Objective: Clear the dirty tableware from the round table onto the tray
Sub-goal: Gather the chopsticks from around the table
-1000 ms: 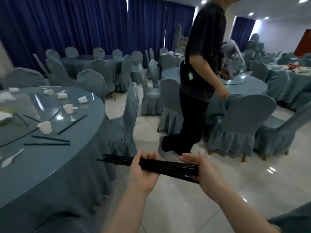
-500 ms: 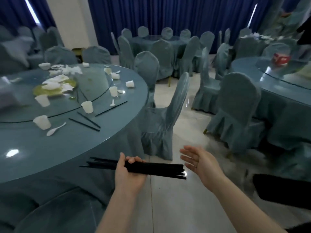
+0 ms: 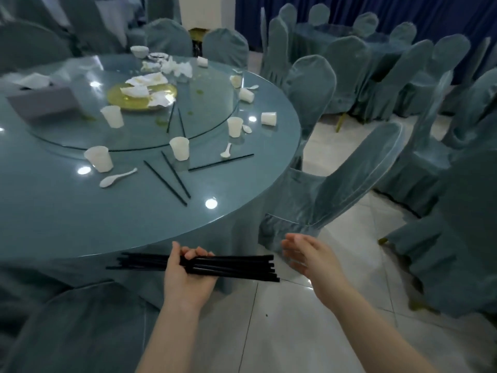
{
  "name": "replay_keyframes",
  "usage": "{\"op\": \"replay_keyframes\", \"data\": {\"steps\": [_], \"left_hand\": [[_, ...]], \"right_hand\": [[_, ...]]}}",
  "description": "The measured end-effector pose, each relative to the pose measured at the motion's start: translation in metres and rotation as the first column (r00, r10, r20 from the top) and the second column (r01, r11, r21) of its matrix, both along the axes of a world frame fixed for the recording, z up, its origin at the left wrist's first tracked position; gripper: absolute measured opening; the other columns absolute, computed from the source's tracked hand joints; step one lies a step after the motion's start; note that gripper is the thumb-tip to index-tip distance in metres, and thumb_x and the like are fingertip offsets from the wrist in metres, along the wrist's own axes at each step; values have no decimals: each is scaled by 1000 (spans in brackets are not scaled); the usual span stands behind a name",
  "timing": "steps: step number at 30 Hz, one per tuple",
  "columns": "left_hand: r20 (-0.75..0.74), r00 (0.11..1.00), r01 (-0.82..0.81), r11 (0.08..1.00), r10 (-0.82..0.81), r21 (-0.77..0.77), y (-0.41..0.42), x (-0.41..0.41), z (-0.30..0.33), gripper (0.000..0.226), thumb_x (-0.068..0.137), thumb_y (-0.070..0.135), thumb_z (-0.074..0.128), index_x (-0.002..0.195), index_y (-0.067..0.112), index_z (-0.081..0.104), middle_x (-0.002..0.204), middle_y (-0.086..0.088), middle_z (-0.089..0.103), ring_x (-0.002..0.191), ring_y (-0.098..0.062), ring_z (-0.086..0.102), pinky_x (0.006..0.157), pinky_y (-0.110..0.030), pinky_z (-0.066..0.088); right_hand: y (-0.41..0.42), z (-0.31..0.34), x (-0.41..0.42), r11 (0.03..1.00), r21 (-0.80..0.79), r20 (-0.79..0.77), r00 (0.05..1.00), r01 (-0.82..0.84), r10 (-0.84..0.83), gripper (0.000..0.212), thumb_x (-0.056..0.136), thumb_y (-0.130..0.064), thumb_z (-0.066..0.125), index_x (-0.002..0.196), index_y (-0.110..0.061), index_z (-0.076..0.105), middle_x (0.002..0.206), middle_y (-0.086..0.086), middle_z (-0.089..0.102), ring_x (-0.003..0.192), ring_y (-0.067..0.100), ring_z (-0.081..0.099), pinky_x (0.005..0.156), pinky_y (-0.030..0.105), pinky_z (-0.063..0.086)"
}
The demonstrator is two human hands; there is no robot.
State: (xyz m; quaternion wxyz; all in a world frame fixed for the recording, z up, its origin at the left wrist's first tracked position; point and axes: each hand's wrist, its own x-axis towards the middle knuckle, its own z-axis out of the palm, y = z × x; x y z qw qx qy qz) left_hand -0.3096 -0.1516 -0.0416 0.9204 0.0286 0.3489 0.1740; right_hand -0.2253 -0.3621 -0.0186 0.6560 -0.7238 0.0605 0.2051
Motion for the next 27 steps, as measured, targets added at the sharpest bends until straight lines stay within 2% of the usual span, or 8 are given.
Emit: {"op": "replay_keyframes", "data": {"steps": [6,10,14,16,19,23,25,27], "left_hand": [[-66,984,-162,986,164,41,49,28,-5,44,91,45,54,55,22,45,47,10,41,48,-10,49,74,-30,40],[-84,967,-239,970,241,39,82,56,-12,34,93,42,52,66,22,46,49,10,45,46,-9,51,72,-30,40],[-124,948,-286,956,293,67,111,89,-25,27,93,34,51,71,20,46,52,9,47,49,-10,51,76,-30,42],[-160,937,-300,951,309,79,123,109,-34,26,94,32,50,71,20,48,52,8,49,55,-10,50,78,-29,42],[-195,931,-295,951,308,92,140,136,-47,26,95,31,48,73,19,54,55,7,53,62,-12,51,79,-31,42],[-258,902,-333,938,347,99,158,160,-60,25,96,31,47,77,20,57,57,7,53,65,-12,51,76,-34,42],[-274,894,-340,935,354,99,165,169,-59,24,96,31,47,76,20,57,57,8,52,65,-10,51,76,-33,42],[-282,889,-348,932,361,97,171,175,-56,24,96,30,46,76,21,57,57,8,52,65,-10,50,77,-32,42]], "right_hand": [[59,-25,65,975,-123,26,982,-185,189,15,94,-22,57,95,-28,70,92,-11,73,91,11,67,76,26,53],[102,-45,122,901,-266,84,923,-343,376,16,92,-16,59,99,-25,69,97,-11,69,91,3,63,72,12,47],[144,-68,200,760,-497,155,819,-419,553,21,89,-14,62,109,-18,67,108,-5,67,101,11,60,88,21,44],[162,-80,240,666,-614,177,748,-424,640,27,88,-16,63,114,-18,64,117,-2,62,111,14,56,90,19,37],[187,-100,296,559,-736,210,655,-383,726,36,88,-16,62,124,-12,59,130,6,54,123,23,48,103,27,33],[214,-117,353,406,-868,157,618,-286,771,60,93,-25,55,147,-12,31,156,7,23,142,27,21,114,38,23],[223,-122,366,342,-915,151,604,-215,782,58,95,-29,50,147,-13,30,155,5,27,141,27,23,111,41,27],[230,-125,370,386,-911,244,562,-146,790,43,94,-25,53,134,-12,49,138,7,48,126,30,39,102,39,36]]}}
